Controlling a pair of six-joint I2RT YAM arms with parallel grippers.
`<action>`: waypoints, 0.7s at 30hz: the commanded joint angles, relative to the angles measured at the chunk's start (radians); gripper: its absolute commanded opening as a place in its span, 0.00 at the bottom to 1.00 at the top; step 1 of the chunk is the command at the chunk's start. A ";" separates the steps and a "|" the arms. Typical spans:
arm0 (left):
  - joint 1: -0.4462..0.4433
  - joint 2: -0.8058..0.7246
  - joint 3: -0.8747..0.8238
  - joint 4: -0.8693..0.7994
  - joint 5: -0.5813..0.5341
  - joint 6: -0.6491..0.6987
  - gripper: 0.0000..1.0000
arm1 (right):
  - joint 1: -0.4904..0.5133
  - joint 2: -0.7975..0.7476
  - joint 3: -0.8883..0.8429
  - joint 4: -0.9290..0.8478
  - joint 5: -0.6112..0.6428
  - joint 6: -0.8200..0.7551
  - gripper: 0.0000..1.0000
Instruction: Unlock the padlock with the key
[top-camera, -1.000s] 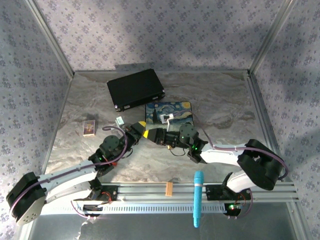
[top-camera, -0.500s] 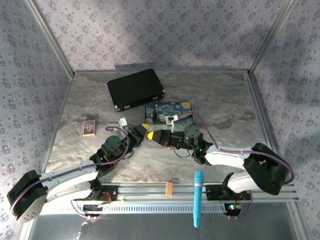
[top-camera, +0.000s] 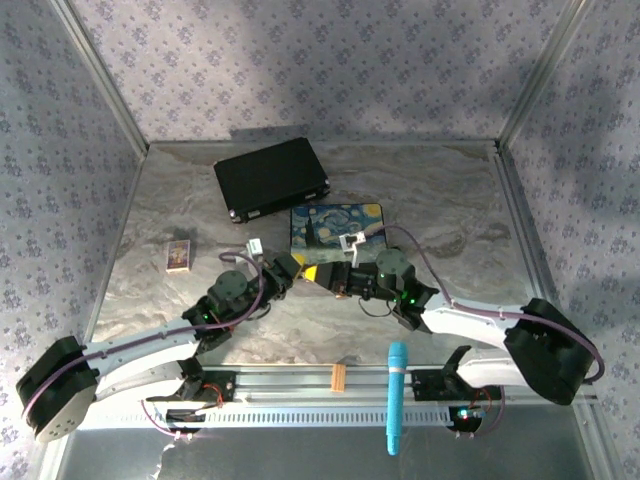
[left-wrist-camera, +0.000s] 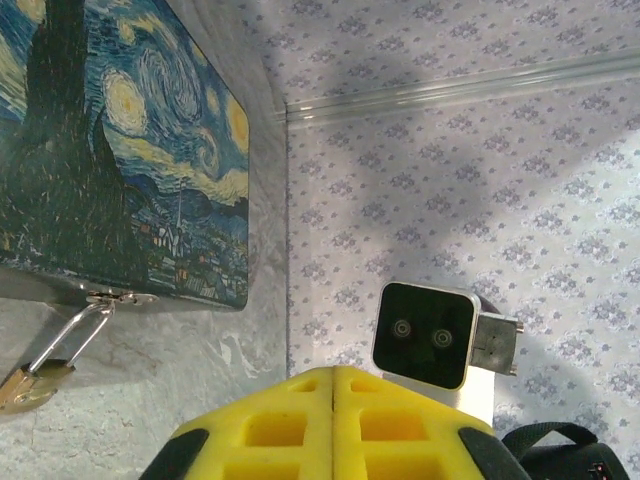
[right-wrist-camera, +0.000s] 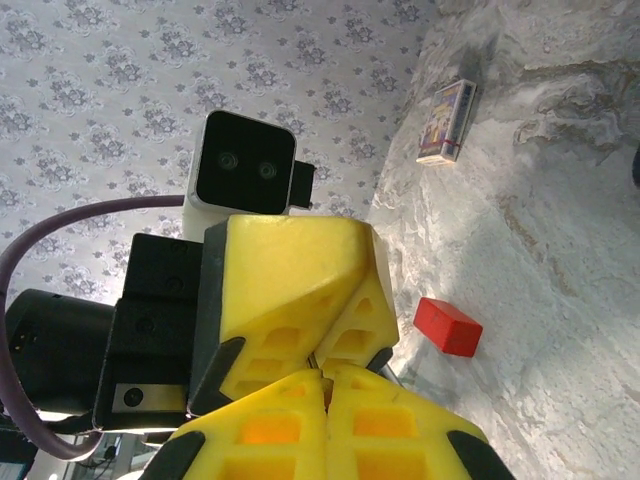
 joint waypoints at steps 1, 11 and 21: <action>0.017 0.020 0.040 -0.047 -0.040 0.011 0.22 | -0.022 -0.042 -0.007 -0.023 -0.003 -0.034 0.00; 0.017 0.002 0.119 -0.257 -0.051 0.090 0.96 | -0.062 -0.176 -0.064 -0.211 0.029 -0.077 0.00; -0.047 0.234 0.432 -0.787 -0.052 0.461 0.87 | -0.245 -0.498 -0.096 -0.819 0.101 -0.248 0.00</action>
